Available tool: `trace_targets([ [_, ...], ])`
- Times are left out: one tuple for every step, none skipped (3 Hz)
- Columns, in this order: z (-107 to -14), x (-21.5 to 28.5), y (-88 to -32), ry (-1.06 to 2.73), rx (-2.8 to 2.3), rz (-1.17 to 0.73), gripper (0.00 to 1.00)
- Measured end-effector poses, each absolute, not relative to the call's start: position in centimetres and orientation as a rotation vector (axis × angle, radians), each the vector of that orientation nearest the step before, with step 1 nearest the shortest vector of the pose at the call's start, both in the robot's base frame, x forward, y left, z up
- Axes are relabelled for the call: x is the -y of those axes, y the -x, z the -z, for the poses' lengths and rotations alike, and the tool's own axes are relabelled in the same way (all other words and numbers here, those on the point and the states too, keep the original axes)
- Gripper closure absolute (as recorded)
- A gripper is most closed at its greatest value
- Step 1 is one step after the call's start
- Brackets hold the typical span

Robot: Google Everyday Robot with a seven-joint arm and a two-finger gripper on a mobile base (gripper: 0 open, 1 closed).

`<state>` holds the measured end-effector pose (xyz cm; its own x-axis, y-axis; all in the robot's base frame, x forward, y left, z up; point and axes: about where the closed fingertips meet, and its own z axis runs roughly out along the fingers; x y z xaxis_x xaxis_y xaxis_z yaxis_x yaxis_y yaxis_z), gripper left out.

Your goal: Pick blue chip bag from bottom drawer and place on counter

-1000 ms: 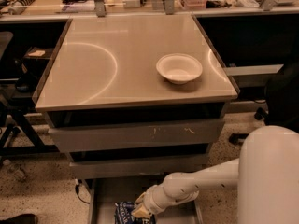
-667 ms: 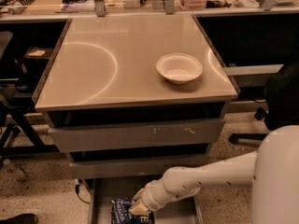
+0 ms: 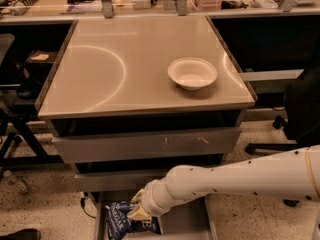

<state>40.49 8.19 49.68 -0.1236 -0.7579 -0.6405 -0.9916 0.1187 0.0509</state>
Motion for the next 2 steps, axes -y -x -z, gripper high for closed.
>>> trace_targets([
  [-50.51,-8.33,-40.82,1.696,-1.925,-0.649,1.0],
  [-50.57,-8.33,-40.82,1.697,-1.924,-0.648,1.0],
])
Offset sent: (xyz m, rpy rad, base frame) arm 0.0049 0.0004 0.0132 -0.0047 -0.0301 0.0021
